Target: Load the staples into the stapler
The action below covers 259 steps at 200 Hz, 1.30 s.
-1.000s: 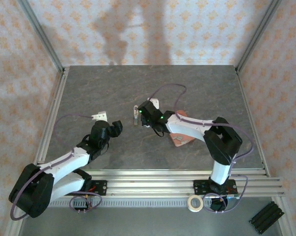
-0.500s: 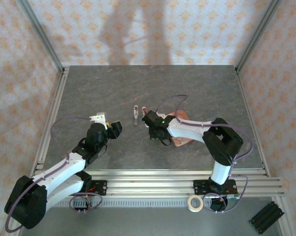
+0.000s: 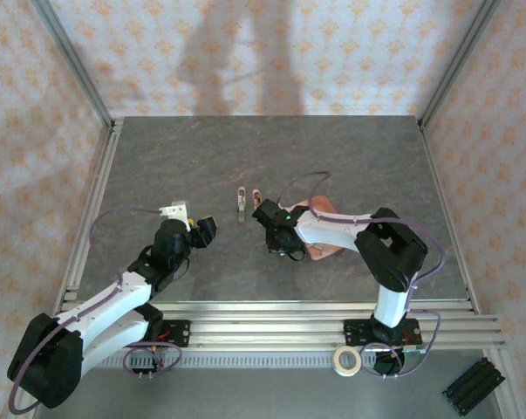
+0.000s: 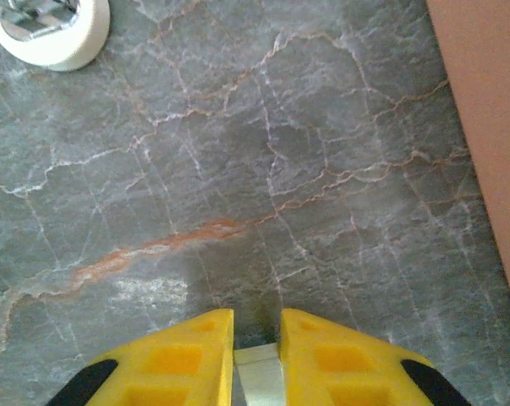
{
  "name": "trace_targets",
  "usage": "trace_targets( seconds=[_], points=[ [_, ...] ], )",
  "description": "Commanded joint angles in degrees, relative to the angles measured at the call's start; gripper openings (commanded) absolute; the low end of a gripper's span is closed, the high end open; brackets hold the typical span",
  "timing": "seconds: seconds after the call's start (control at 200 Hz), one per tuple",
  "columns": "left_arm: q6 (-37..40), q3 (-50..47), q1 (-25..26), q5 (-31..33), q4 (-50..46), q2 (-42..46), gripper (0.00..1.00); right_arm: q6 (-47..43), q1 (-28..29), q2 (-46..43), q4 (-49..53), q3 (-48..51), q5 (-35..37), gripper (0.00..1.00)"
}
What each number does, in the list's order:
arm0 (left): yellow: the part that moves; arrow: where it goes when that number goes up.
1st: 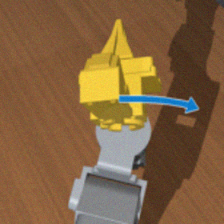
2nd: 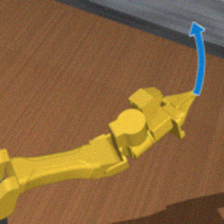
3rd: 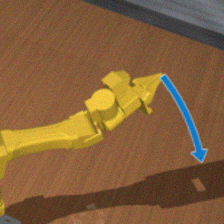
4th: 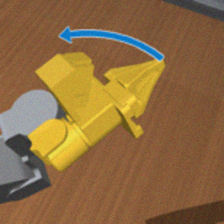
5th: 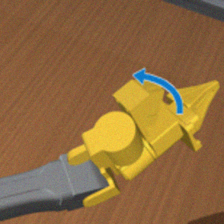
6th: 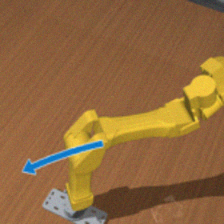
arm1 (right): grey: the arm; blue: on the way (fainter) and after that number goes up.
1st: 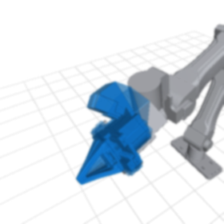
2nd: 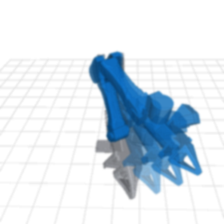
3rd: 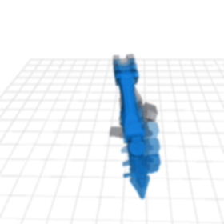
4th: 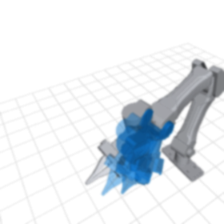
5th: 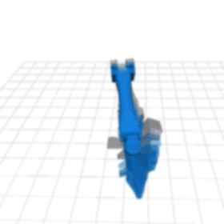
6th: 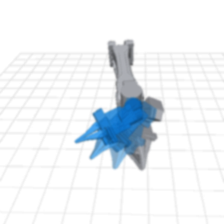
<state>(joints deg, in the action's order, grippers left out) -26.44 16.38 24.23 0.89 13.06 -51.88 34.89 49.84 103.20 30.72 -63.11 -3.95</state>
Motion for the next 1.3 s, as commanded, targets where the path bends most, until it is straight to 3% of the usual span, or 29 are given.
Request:
trace_targets(
  seconds=[0.0,0.135,0.395,0.591,0.886,1.291],
  points=[
    [1.03,-0.46,-0.43,1.66,-0.67,1.03,0.66,-0.18,0.34,0.28,2.64,-0.41,-0.22,0.24],
    [1.12,-0.48,-0.48,1.83,-0.75,1.25,0.66,-2.05,0.34,-1.59,5.71,-2.95,-1.22,0.35],
    [0.91,-0.56,-0.43,1.74,-1.1,1.51,0.66,-2.71,-0.66,1.44,19.28,-11.97,-4.55,0.36],
    [1.91,-1.33,-0.46,0.48,0.22,2.04,0.66,-2.06,-2.39,1.69,19.69,-12.16,-6.6,0.35],
    [6.0,-4.23,-0.44,-8.03,6.74,2.3,0.65,-4.02,-4.23,5.18,19.4,-13.84,-9.79,0.33],
    [6.54,-4.34,-0.48,-8.03,6.63,2.31,0.65,-4.69,-4.25,7.95,19.37,-14.41,-9.11,0.29]
  ],
)
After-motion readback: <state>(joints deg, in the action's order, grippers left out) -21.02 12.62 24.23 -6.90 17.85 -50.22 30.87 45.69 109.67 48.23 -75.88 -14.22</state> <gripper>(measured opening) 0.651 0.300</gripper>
